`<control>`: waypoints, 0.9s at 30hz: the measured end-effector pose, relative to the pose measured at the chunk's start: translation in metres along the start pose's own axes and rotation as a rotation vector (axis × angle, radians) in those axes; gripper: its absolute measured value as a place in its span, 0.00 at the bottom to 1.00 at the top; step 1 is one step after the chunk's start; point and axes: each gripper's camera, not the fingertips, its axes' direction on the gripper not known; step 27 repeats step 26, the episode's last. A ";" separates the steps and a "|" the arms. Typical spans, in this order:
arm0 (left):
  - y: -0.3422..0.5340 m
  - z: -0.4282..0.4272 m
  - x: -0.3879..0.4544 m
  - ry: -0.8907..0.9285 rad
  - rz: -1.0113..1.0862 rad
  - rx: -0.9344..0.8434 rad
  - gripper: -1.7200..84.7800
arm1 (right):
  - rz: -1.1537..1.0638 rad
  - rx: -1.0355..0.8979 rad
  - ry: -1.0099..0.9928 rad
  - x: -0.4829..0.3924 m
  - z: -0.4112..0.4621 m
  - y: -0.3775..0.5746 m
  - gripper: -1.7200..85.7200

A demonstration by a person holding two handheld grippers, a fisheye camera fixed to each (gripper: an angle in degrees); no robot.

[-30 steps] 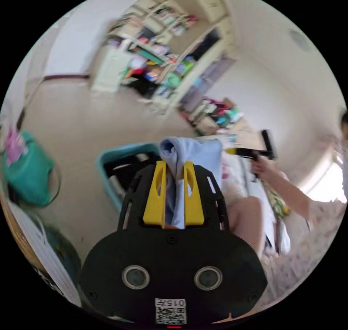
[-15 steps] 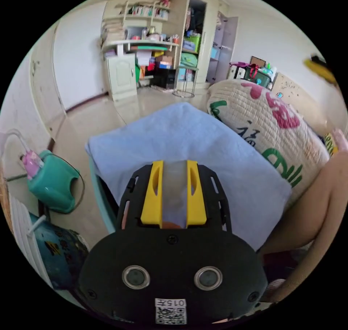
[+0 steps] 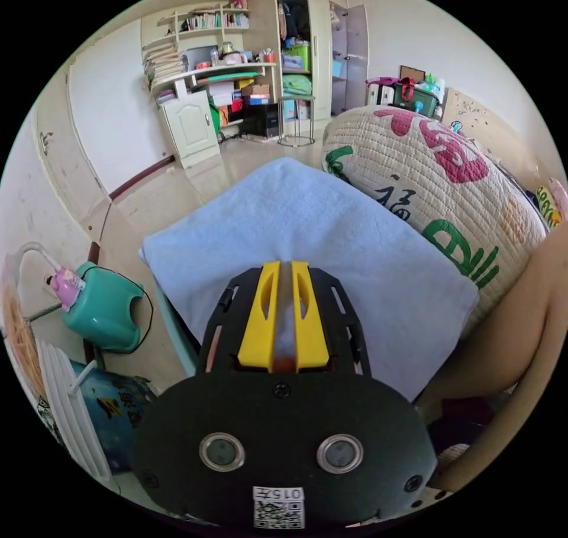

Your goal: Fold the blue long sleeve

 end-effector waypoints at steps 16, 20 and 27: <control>-0.076 -0.139 0.111 0.367 -0.022 0.206 0.10 | -0.388 0.355 0.186 -0.162 -0.099 -0.183 0.01; -0.109 -0.186 0.180 0.469 0.065 0.334 0.10 | -0.510 0.326 0.251 -0.169 -0.111 -0.234 0.01; -0.134 -0.228 0.307 0.592 0.203 0.423 0.11 | -0.564 0.211 0.708 -0.093 -0.120 -0.319 0.01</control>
